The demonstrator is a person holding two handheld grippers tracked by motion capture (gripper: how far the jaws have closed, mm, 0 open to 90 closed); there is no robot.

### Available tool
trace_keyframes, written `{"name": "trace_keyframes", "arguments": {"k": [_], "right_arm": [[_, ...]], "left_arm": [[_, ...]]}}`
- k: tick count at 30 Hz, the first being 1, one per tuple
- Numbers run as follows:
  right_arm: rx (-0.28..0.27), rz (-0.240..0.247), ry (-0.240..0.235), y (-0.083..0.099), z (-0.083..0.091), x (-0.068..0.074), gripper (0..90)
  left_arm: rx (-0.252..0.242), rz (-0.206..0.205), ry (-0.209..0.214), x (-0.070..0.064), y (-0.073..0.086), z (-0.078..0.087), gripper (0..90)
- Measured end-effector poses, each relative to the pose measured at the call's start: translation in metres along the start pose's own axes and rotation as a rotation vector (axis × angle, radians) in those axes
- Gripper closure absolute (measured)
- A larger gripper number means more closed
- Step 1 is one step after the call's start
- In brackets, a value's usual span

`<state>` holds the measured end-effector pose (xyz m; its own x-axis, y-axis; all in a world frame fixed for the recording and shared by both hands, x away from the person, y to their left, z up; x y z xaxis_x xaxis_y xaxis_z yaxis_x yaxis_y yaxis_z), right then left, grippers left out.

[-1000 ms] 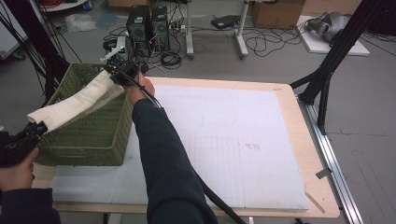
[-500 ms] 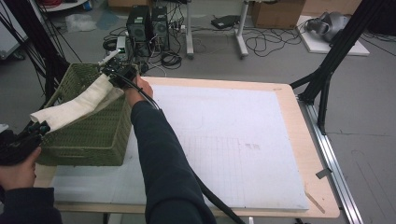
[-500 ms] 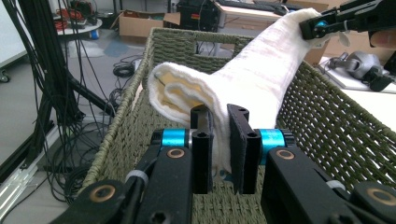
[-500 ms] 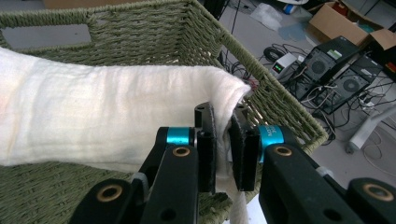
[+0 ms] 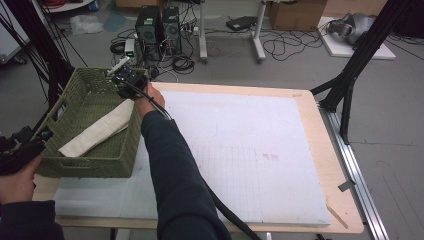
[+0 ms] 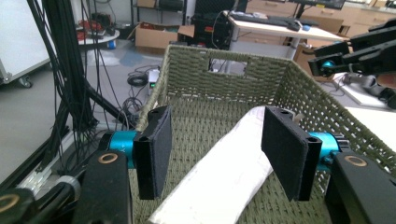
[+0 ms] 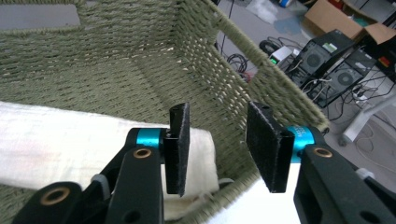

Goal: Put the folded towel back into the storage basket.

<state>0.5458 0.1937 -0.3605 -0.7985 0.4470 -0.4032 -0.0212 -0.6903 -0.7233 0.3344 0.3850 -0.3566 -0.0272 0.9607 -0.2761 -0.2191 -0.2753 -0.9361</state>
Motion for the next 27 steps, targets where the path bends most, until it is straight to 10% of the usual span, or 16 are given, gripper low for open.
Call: {"name": "trace_keyframes", "arguments": {"k": [13,27], "right_arm": [[-0.115,-0.073,-0.056,0.021,0.065,-0.021,42.6],[-0.152,-0.147,-0.062,0.104,0.152,-0.046,19.3]], "left_arm": [[-0.03,0.05,0.168,-0.02,-0.003,0.001,32.4],[0.075,-0.041,0.388,-0.1,0.017,-0.015,21.9]]}}
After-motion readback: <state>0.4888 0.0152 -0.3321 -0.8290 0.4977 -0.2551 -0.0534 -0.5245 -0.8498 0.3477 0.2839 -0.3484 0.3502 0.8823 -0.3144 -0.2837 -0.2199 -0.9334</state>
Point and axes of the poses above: each handheld gripper's, and its own axes: z roughly backward along the jaws, y roughly out of its underside, x roughly to its left, the point moved 9 cm from there along -z, roughly forward along the jaws, and after that the axes turned 9 degrees about z, right-handed, at the moved point
